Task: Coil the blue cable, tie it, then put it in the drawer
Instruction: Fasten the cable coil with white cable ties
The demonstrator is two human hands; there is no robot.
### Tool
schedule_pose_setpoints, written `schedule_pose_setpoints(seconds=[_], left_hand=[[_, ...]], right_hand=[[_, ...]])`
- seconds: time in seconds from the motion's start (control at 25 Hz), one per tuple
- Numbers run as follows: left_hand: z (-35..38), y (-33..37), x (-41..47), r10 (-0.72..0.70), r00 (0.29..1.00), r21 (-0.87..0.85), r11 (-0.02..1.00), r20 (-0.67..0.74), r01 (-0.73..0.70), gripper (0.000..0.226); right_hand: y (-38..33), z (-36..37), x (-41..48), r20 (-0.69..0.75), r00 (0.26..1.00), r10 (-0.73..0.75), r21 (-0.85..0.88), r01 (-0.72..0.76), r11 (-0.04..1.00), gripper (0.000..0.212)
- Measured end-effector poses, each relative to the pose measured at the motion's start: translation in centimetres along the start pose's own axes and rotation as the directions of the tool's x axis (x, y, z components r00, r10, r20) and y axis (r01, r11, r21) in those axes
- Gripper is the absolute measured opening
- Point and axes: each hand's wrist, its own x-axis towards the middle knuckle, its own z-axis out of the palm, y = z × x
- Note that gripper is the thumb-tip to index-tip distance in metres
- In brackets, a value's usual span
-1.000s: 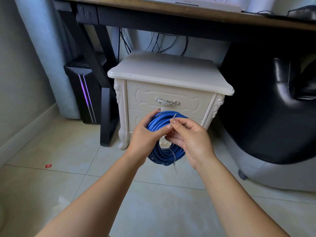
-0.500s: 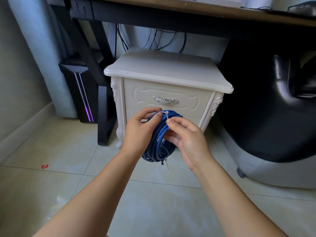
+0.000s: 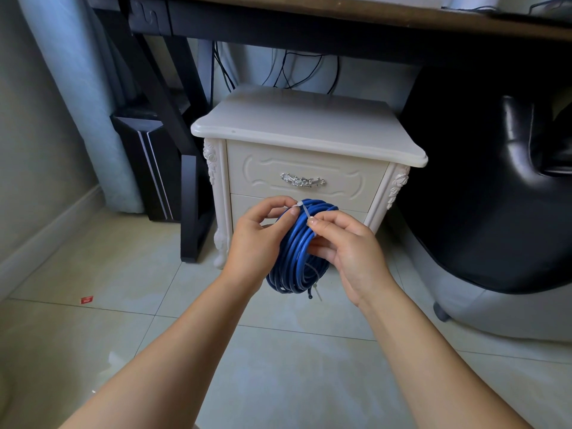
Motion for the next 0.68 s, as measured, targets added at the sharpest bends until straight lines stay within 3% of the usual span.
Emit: schedule_pose_setpoints(seconds=[0.68], left_hand=[[-0.08, -0.13, 0.00, -0.018, 1.000, -0.011, 1.000, 0.011, 0.018, 0.007]], right_hand=[[-0.15, -0.33, -0.25, -0.010, 1.000, 0.028, -0.030, -0.028, 0.999, 0.010]])
